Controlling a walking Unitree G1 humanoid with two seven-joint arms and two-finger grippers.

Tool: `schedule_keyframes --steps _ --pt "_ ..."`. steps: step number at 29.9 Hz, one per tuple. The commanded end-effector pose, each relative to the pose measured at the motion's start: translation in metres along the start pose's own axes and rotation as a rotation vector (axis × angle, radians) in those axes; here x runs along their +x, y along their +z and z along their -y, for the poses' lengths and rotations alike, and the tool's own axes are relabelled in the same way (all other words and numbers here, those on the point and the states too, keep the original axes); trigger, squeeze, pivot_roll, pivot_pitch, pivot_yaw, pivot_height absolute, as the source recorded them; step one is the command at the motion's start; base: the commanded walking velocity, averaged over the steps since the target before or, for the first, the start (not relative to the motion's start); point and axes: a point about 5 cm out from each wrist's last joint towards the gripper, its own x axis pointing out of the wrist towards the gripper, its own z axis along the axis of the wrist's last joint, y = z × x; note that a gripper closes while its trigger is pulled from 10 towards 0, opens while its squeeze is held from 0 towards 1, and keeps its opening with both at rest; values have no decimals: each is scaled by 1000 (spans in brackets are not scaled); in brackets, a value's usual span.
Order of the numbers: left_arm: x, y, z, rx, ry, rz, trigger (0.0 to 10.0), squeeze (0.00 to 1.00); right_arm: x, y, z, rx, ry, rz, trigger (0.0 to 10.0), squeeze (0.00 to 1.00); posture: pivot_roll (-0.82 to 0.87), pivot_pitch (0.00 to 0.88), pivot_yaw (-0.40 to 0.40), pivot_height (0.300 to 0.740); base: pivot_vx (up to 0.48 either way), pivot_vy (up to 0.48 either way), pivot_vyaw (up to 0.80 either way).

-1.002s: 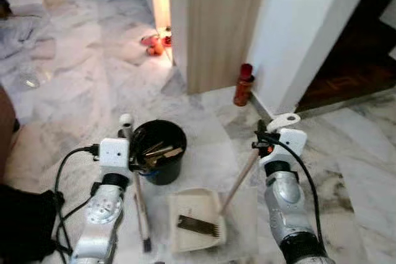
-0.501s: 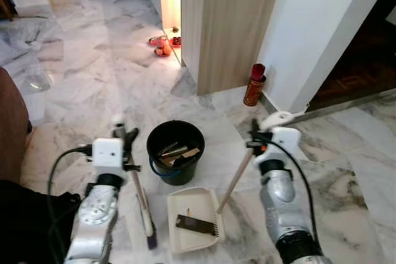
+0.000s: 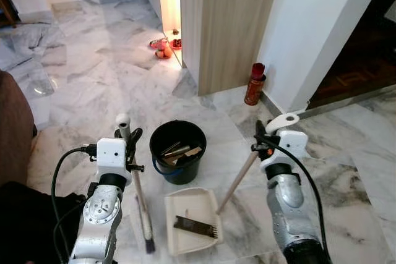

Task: Sweep floor

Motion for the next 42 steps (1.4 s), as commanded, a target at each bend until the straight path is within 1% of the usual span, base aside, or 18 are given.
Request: schedule_keyframes --steps 1,7,9,12,15,21,25,27,29,32,33,35,36,37,38,39,42 --pt "3 3 1 11 -5 20 10000 0 2 15 -3 21 14 62 10000 0 155 72 -9 740 0 0 0" --pt "3 2 2 9 -9 21 10000 0 -3 26 -3 26 26 80 10000 0 152 58 -11 740 0 0 0" --pt "3 2 1 11 -9 21 10000 0 -7 40 -5 43 43 102 10000 0 152 58 -11 740 0 0 0" --pt "3 1 1 10 -8 19 10000 0 -9 46 -7 48 56 111 10000 0 149 46 -15 740 0 0 0" --pt "3 1 2 9 -11 18 10000 0 -16 57 -9 38 89 119 10000 0 145 42 -15 740 0 0 0" --pt "4 -1 5 5 -19 16 10000 0 -26 66 -3 17 93 106 10000 0 134 44 -14 740 0 0 0" --pt "4 -2 5 6 -21 12 10000 0 -28 73 -5 27 98 111 10000 0 133 44 -14 740 0 0 0" --pt "4 -2 5 6 -22 12 10000 0 -29 75 -6 32 101 109 10000 0 135 44 -14 740 0 0 0" --pt "4 -2 4 7 -22 11 10000 0 -27 83 -11 38 114 127 10000 0 134 44 -15 740 0 0 0" --pt "5 -2 4 8 -19 11 10000 0 -23 101 -16 50 129 170 10000 0 136 48 -18 740 0 0 0" --pt "4 -2 4 8 -17 11 10000 0 -21 109 -17 67 128 194 10000 0 136 48 -18 740 0 0 0" --pt "4 -3 3 8 -15 11 10000 0 -19 113 -18 79 127 206 10000 0 136 52 -20 740 0 0 0" --pt "4 -3 3 9 -12 9 10000 0 -16 122 -20 85 132 237 10000 0 136 53 -20 740 0 0 0" --pt "4 -3 3 9 -12 9 10000 0 -16 122 -20 85 132 237 10000 0 136 53 -20 740 0 0 0" --pt "4 -3 2 9 -9 9 10000 0 -14 130 -22 90 131 263 10000 0 137 56 -22 740 0 0 0" --pt "4 -3 2 9 -9 9 10000 0 -14 130 -22 90 131 263 10000 0 137 56 -22 740 0 0 0" --pt "4 -3 2 9 -3 11 10000 0 -10 139 -24 106 116 299 10000 0 142 59 -24 740 0 0 0"
